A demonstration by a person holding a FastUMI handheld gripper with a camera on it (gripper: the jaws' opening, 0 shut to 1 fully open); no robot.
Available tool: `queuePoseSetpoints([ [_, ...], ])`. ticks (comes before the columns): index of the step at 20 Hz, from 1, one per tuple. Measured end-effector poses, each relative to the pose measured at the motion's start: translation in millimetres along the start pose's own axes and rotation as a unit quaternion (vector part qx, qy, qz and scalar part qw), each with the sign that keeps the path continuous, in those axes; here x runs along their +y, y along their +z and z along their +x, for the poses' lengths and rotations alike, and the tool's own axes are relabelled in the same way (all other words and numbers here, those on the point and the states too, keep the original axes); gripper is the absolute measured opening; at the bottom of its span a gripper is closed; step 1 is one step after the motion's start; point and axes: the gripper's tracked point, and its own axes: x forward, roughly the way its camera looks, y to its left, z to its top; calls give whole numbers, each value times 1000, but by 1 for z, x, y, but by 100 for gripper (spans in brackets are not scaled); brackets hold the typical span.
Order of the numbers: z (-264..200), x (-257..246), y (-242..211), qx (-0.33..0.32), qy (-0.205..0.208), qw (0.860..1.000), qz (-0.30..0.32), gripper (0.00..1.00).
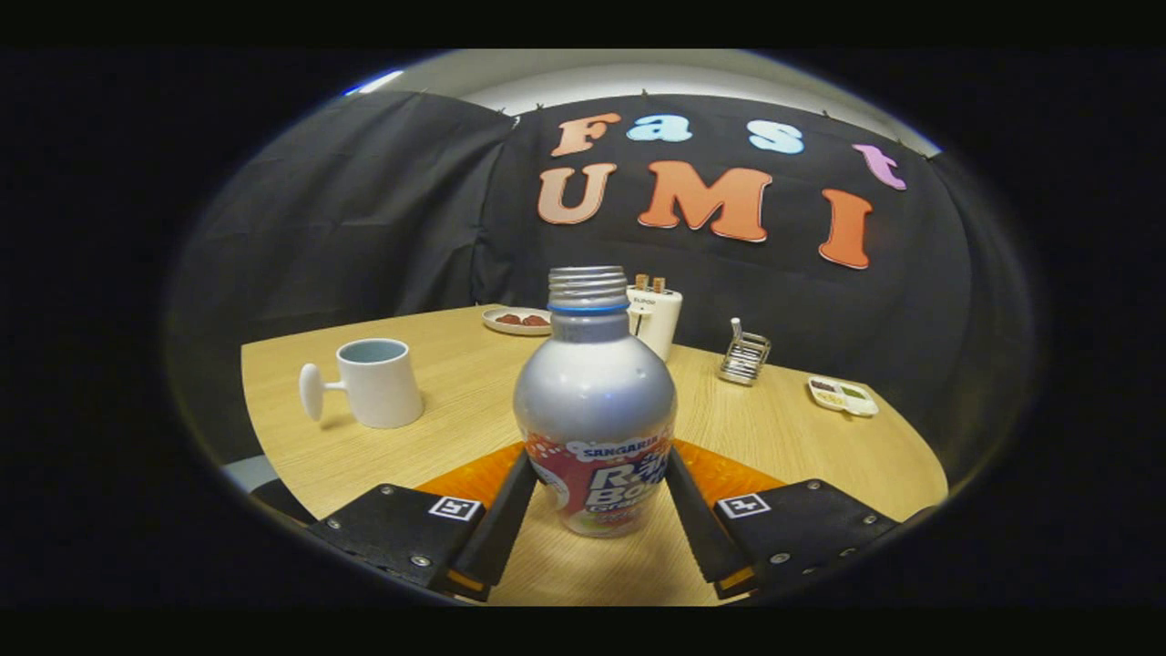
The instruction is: Take the bottle from table, then pour the juice into the cup, finally place the bottle on the coaster
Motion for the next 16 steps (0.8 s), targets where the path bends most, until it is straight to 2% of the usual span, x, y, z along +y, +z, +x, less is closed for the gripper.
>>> queuePoseSetpoints([
  [9,20,10,18,2,-37,991,-129,78],
  [16,36,17,32,0,-70,974,-214,78],
])
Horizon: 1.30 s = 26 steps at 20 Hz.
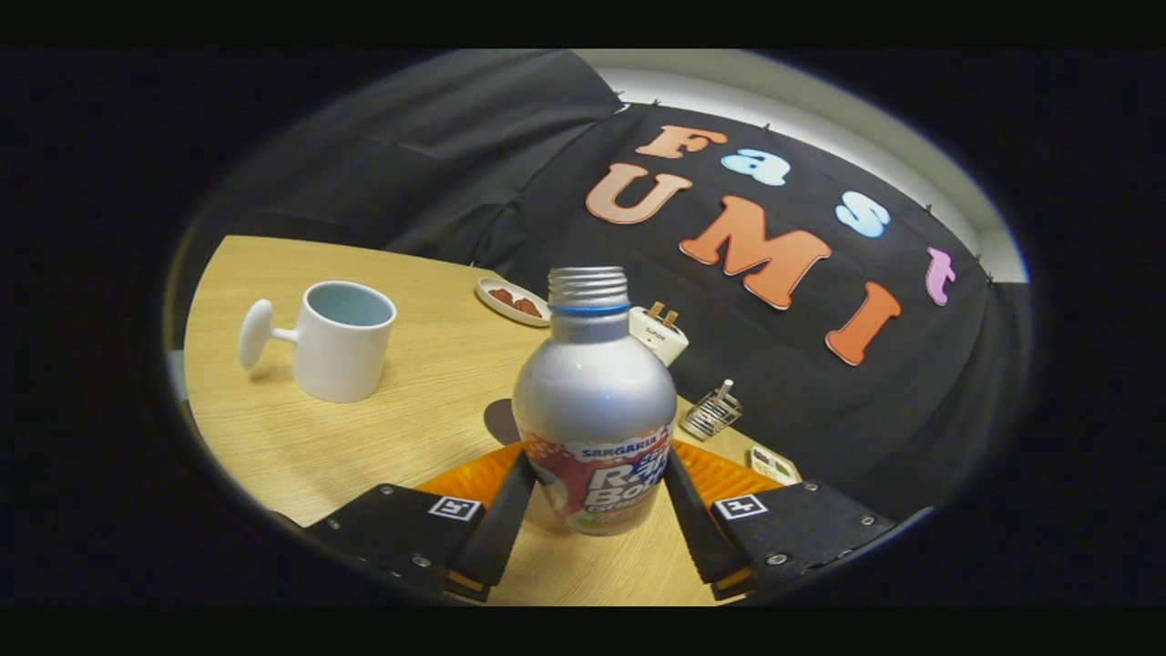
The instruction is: Take the bottle from table, then pour the juice into the cup, finally place the bottle on the coaster
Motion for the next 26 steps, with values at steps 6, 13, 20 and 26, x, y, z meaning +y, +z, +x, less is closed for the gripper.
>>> queuePoseSetpoints([
  [6,12,11,12,1,-8,998,-63,78],
  [13,22,16,33,-14,-36,987,-156,78],
  [20,24,24,52,-29,-52,971,-230,78],
  [26,27,27,65,-44,-64,952,-296,78],
])
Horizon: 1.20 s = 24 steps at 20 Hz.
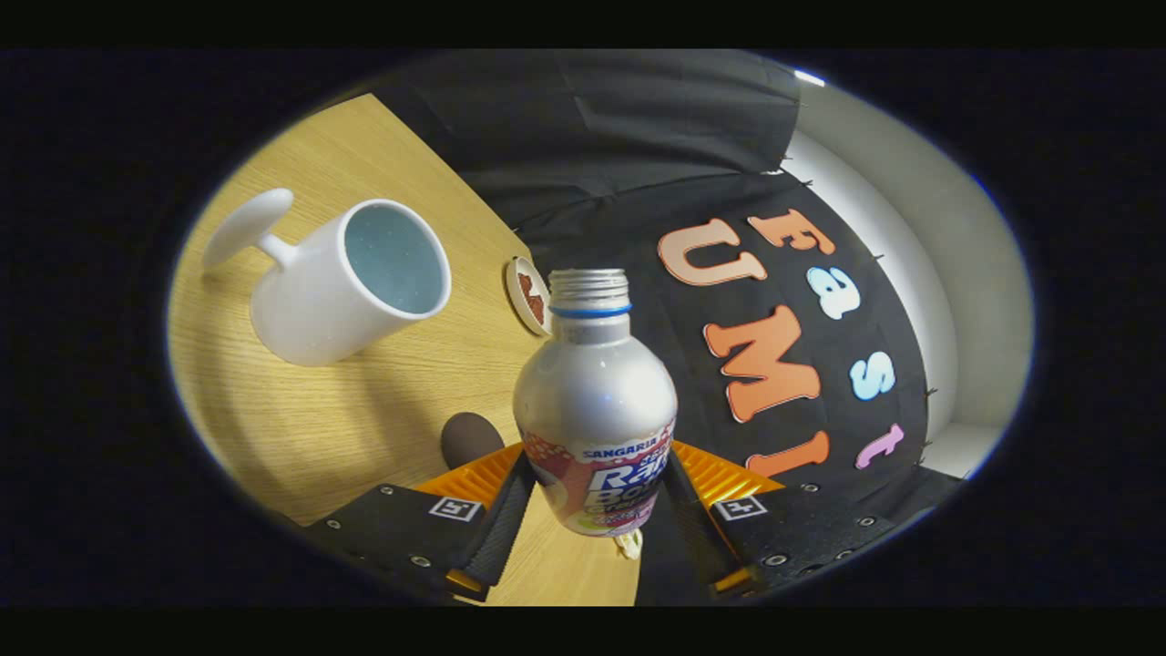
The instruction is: Take the bottle from table, then pour the juice into the cup, finally place the bottle on the coaster
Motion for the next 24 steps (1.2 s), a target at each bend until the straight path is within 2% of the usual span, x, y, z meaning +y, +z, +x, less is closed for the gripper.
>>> queuePoseSetpoints([
  [12,8,-11,17,-20,-37,993,-112,77],
  [24,10,-16,31,-39,-55,980,-189,78],
])
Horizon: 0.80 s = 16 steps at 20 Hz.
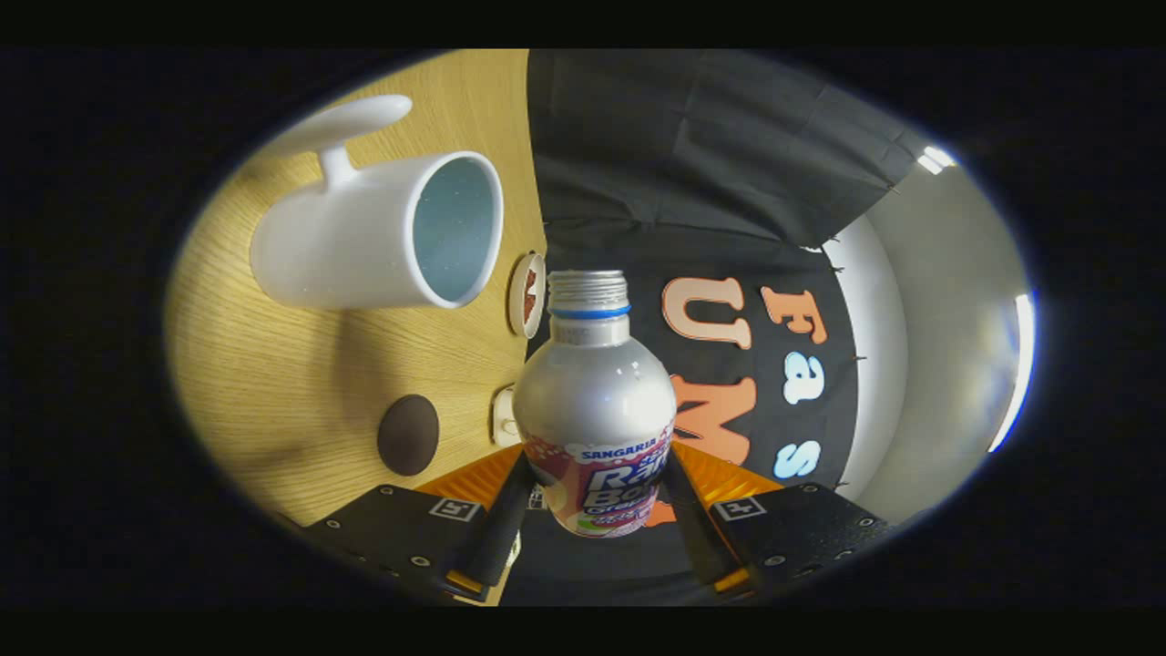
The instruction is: Take the bottle from table, then pour the juice into the cup, finally place the bottle on the coaster
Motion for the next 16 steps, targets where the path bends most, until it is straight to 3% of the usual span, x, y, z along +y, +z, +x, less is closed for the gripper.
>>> queuePoseSetpoints([
  [16,6,-13,-1,-17,-16,997,-69,77],
])
